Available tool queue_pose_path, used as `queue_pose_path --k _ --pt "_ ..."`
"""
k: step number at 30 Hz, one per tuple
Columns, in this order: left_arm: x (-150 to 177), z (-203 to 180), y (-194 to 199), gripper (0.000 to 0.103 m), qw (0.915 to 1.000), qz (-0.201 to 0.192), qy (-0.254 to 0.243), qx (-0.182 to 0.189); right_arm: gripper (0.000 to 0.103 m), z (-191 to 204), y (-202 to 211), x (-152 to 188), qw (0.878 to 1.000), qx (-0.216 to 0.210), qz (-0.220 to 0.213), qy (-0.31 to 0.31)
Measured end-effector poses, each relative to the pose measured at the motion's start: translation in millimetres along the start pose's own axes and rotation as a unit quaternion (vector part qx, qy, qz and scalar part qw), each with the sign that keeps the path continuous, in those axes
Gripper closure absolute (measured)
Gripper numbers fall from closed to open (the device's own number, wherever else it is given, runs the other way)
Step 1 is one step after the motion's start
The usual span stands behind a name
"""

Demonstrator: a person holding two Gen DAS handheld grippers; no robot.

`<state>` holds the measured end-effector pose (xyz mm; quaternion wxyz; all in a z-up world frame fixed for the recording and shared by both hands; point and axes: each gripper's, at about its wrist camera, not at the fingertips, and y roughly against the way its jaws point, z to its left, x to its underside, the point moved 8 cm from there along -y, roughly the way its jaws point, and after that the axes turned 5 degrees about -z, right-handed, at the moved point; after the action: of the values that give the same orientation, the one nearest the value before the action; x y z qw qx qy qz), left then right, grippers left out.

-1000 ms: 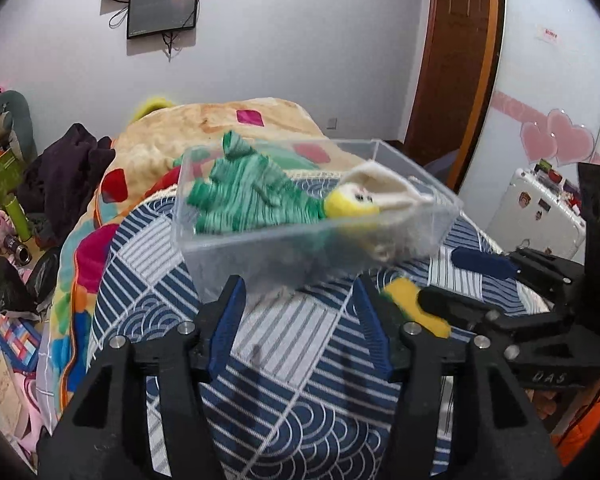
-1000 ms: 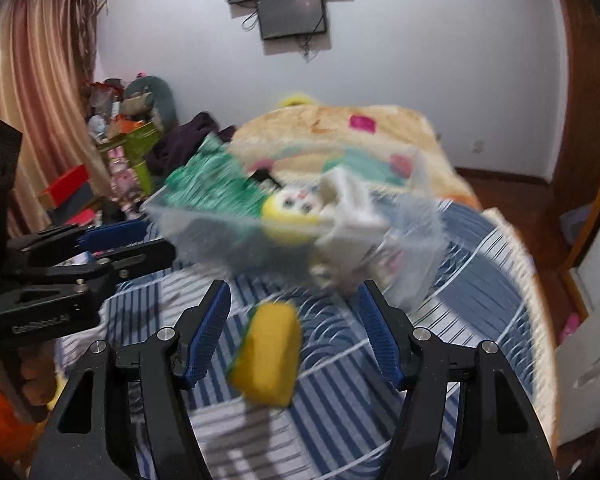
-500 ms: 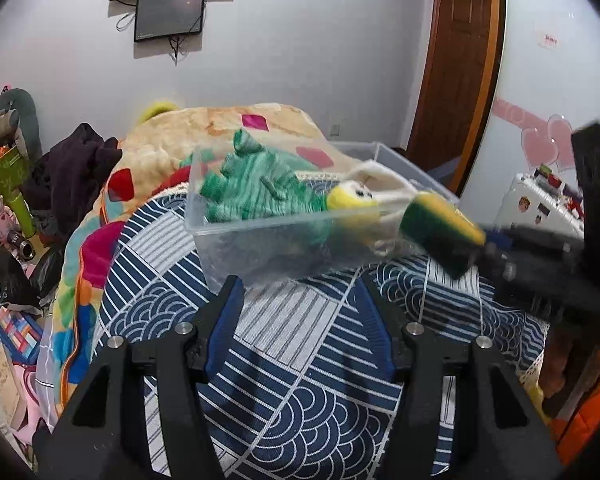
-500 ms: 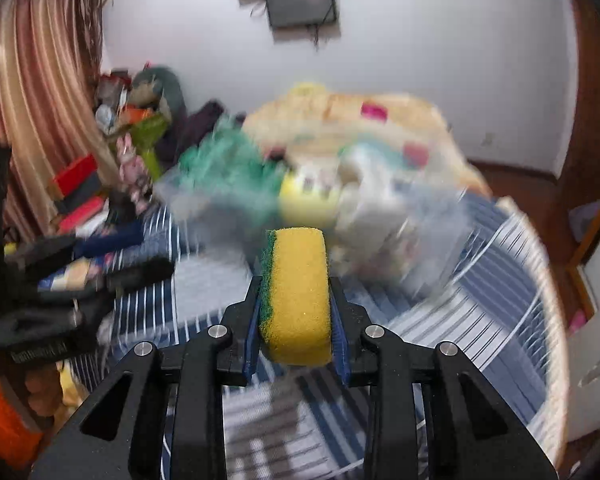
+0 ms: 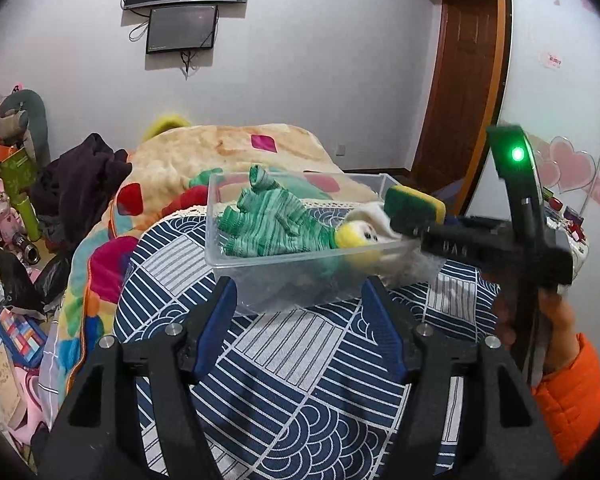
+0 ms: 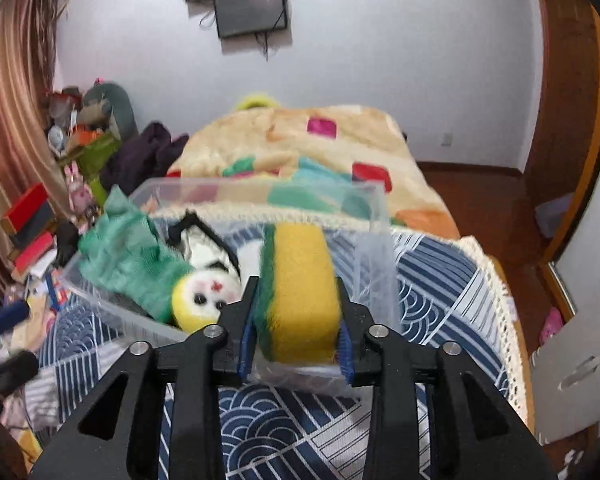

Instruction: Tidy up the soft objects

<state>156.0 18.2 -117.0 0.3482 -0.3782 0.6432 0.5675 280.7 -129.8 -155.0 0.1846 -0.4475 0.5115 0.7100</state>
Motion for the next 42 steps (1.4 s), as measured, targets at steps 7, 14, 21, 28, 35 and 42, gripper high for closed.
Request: queue_pose_path --k 7,14,21,28,35,42 --pt "-13.2 -1.5 8.2 0.037 0.9998 -0.017 0.007 0.001 0.036 1.2 28.3 -4.4 0.999 0.003 -0.029 0.014" --pt "-41.0 -5.2 28.1 0.034 0.9981 -0.059 0.016 0.005 0.026 14.9 76.7 -17.4 0.996 -0.006 -0.085 0.034" --pt "-67.9 -14.9 60.0 0.027 0.9937 -0.111 0.01 0.004 0.018 25.2 136.3 -34.7 0.986 -0.016 -0.16 0.033" --pt "-77.1 -20.8 81.9 0.014 0.9905 -0.137 0.006 0.006 0.004 28.5 164.2 -43.3 0.977 -0.019 -0.209 0.027" --pt "-75.3 -23.7 91.1 0.006 0.9878 -0.155 -0.007 -0.006 0.001 33.9 161.8 -36.7 0.977 -0.027 -0.209 0.028" --pt "-70.2 -21.3 88.8 0.004 0.9879 -0.154 -0.009 -0.013 0.0 34.3 155.2 -30.0 0.98 -0.028 -0.197 0.023"
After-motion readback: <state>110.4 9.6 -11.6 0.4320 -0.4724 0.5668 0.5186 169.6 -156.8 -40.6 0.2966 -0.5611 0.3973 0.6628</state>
